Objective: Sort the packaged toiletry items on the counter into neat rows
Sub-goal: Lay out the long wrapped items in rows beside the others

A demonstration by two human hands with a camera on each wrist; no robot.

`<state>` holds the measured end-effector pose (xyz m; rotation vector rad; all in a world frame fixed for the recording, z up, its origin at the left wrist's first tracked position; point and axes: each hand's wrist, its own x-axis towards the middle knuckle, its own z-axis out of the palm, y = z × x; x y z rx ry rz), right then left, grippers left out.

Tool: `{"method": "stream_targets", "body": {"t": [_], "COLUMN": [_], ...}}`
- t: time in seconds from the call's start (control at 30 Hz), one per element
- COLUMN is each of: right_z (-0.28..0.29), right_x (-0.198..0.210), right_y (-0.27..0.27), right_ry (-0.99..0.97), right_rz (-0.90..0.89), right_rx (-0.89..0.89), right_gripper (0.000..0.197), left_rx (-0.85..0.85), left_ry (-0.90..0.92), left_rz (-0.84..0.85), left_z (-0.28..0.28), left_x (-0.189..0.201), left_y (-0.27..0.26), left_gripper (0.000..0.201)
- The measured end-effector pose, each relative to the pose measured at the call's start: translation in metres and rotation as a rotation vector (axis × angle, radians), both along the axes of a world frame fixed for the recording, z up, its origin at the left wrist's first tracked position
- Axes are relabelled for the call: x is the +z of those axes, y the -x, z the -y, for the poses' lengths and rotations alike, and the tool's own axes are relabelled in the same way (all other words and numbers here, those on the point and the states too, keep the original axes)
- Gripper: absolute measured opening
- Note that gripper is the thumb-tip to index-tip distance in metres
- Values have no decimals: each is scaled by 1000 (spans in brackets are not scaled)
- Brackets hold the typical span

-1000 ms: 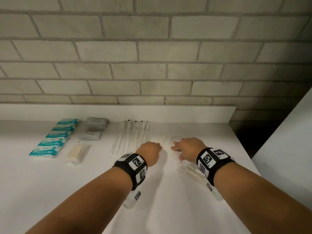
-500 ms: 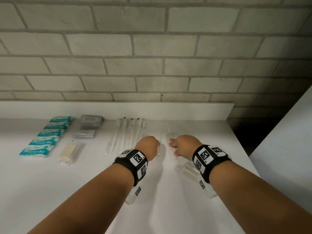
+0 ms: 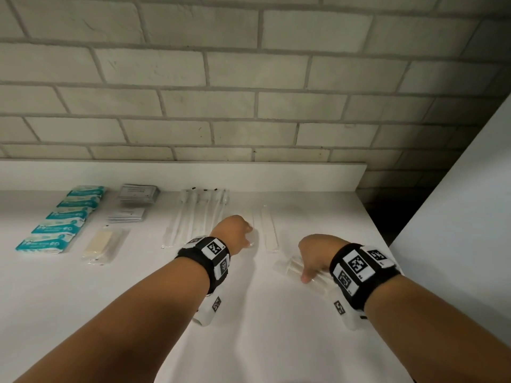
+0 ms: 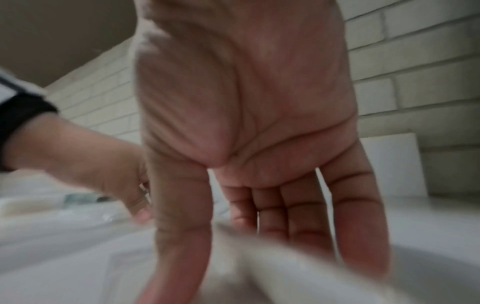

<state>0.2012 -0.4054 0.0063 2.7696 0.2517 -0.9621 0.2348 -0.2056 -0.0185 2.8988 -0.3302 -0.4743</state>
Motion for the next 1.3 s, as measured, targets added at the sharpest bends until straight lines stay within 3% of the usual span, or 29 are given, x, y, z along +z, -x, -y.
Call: {"method": "stream_targets", "body": {"t": [0.17,0.23,0.33,0.43,0.57,0.67,0.77,0.9,1.3], "right_z": [10,16,26,32,32,29,21,7,9], "right_x": [11,15,18,18,16,3,-5,-11,-23], "right_y": [-2,-8,-31,-47,-33,-23,-27,-32,-37], "right_ry": [-139,-280,-618,-799,-434,-367,-295,-322,-543], "right_rz": [29,78,292,487,311,125,118,183,165], "right_rx": [-93,-164,-371,-463,-130,-22,36,29,-103], "right_gripper": [37,32,26,38,50,63,69,69,67], "left_rx": [17,25,36,56,101,-1,-96,-140,-95], "left_ry": [57,69,73,93,229,182,89,-59,-65], "left_rz": [7,-6,-37,-58,36,148,132,67,24], "left_z": [-6,-6,-5,-5,-4,7,24,35,32], "left_x": [0,0,2,5,0,-1,0,-7,-7], "left_y": [2,2,0,-1,3,7,7,1,-11], "left_gripper": [54,54,54,54,50,49,56,62,63]}}
